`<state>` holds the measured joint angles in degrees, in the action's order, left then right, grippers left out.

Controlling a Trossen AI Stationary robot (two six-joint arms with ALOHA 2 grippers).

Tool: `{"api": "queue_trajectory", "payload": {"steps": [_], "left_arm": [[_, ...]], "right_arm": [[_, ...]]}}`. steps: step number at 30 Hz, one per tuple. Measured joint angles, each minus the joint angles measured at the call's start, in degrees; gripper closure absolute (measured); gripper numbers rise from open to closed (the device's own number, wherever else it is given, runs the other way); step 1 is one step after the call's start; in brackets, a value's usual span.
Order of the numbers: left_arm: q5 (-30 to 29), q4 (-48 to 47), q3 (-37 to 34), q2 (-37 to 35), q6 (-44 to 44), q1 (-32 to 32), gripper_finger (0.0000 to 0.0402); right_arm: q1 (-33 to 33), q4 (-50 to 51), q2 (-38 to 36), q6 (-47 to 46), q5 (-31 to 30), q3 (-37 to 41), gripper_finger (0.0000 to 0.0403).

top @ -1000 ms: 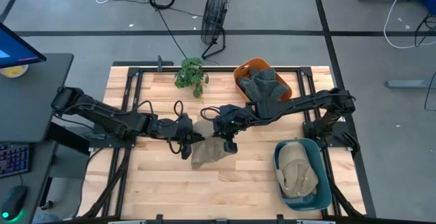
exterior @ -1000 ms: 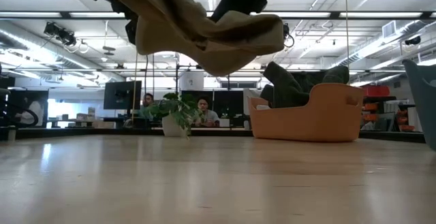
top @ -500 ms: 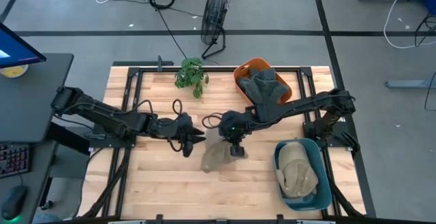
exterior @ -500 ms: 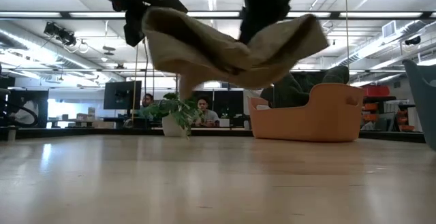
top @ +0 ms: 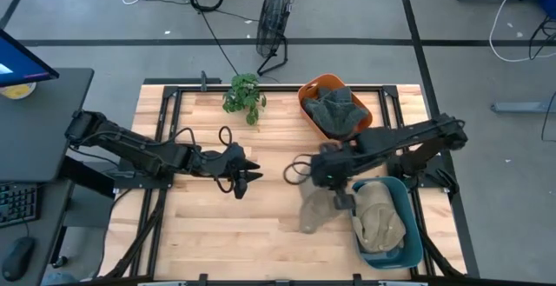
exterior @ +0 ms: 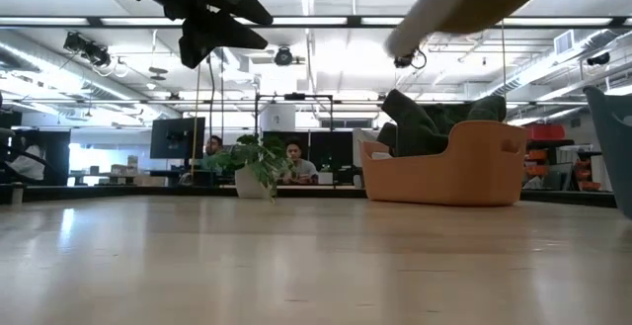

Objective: Pick & Place hat
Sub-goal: Put the brown cap into the blue bin

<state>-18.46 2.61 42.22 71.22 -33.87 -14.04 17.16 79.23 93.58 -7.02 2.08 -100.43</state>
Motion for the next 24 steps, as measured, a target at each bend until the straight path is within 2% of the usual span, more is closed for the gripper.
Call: {"api": "queue_trajectory", "payload": {"steps": [6,12,17,24], "left_arm": [[0.0,0.0,0.0,0.0,-1.6,0.0,0.0248],[0.0,-0.3,0.0,0.0,-1.9,0.0,0.0248],[0.0,-0.4,0.0,0.0,-2.0,0.0,0.0248],[0.0,-0.4,0.0,0.0,-3.6,0.0,0.0248]], "right_arm": [[5.3,10.8,-5.0,-10.9,-0.1,-1.7,0.0401],[13.1,10.8,-11.8,-26.9,-1.6,1.7,0.0401],[20.7,10.6,-16.8,-38.7,-1.6,8.0,0.0401],[29.4,9.8,-21.2,-52.9,-1.0,20.9,0.0401]]}}
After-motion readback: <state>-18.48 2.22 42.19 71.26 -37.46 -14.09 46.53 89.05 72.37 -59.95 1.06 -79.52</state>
